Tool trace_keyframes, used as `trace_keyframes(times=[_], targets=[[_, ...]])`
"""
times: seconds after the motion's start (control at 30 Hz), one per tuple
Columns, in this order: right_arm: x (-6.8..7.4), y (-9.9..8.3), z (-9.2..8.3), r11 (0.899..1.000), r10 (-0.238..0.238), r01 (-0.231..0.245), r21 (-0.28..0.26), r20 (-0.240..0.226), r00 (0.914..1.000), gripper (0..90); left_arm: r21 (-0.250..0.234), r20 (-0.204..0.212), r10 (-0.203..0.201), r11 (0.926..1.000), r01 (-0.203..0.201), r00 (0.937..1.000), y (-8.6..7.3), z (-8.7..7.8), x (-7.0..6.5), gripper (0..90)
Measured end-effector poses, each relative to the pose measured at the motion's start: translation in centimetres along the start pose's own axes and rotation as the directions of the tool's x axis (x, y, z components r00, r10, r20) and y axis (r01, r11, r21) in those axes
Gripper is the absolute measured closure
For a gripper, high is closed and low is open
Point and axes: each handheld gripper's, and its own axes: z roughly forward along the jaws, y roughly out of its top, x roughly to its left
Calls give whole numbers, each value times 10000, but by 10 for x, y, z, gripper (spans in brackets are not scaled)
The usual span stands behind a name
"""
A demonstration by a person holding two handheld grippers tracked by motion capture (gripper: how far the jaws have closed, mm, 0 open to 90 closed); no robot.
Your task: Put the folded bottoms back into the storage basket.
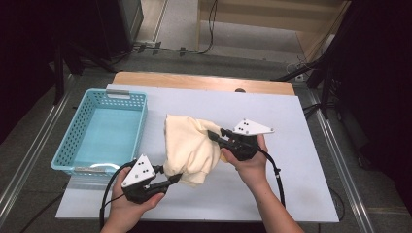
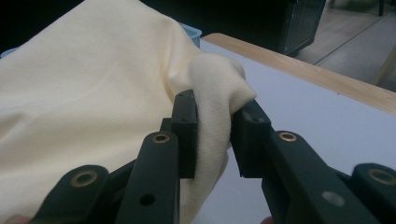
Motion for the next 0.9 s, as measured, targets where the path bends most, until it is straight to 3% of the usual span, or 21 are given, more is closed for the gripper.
trace_keyframes(times=[0.9], targets=[[21, 39, 40, 9991, -425, 422, -79, -515, 9978, 708, -332, -716, -166, 9993, 142, 9973, 5, -42, 24, 603]])
